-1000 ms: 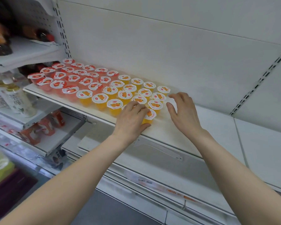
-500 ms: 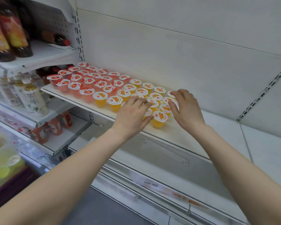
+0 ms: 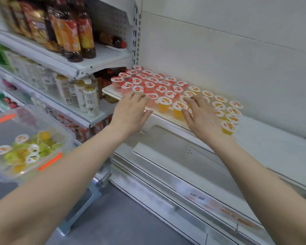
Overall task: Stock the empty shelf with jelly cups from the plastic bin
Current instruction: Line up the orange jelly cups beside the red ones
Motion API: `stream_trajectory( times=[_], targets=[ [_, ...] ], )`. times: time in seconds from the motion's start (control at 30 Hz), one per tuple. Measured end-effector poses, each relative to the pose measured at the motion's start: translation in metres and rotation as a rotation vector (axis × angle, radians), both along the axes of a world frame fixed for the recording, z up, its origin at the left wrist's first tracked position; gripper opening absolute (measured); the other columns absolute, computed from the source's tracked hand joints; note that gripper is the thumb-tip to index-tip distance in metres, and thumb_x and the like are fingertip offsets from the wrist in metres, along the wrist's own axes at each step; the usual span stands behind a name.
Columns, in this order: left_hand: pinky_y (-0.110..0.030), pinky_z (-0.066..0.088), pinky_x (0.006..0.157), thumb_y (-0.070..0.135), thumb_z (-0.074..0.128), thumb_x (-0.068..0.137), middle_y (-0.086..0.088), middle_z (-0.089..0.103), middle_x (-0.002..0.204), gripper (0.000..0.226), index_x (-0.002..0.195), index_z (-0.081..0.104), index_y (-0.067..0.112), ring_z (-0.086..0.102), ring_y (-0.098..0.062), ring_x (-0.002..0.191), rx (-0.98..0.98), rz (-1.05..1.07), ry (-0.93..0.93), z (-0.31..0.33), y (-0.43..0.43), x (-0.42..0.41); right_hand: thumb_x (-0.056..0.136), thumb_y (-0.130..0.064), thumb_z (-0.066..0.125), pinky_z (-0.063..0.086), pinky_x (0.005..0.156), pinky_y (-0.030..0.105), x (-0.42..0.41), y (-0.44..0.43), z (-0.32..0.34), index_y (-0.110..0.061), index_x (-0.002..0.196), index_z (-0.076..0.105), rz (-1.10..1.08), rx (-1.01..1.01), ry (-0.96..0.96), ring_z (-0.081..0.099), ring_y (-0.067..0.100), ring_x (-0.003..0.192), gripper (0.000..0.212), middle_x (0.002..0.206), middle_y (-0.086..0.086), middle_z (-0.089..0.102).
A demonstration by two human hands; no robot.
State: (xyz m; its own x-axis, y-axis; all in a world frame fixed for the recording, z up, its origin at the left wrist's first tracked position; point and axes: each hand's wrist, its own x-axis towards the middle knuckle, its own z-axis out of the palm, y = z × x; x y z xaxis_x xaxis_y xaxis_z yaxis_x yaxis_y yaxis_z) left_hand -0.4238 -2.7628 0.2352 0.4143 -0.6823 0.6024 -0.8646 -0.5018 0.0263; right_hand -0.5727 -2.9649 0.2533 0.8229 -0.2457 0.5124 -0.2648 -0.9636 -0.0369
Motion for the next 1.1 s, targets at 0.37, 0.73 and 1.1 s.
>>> stream_trajectory(
  times=[0.37,0.73,1.1],
  targets=[
    [-0.045,0.046,0.093,0.036,0.053,0.089,-0.013,0.061,0.119,0.049,0.126,0.058,0.005,0.055,-0.035,0.107,0.038,0.267,0.103,-0.048,0.198,0.069,0.096,-0.038,0.040,0.043,0.094,0.047,0.106,0.166,-0.051,-0.007,0.134,0.052,0.253,0.045,0.047,0.053,0.037,0.113,0.050,0.128,0.016,0.055],
    [-0.044,0.050,0.080,0.027,0.060,0.092,-0.005,0.057,0.126,0.040,0.130,0.056,0.016,0.053,-0.031,0.113,0.048,0.642,0.485,-0.136,0.355,0.108,0.092,-0.034,0.045,0.049,0.087,0.045,0.222,0.309,-0.141,-0.005,0.128,0.056,0.622,0.173,0.243,0.057,0.035,0.103,0.047,0.122,0.014,0.056],
    [-0.043,0.050,0.088,0.013,0.073,0.081,-0.010,0.067,0.111,0.038,0.118,0.067,0.010,0.059,-0.039,0.101,0.104,0.752,0.552,-0.182,0.423,0.229,0.089,-0.022,0.062,0.049,0.090,0.044,0.378,0.378,-0.233,-0.010,0.133,0.055,0.803,0.227,0.620,0.057,0.035,0.106,0.045,0.123,0.013,0.058]
  ],
)
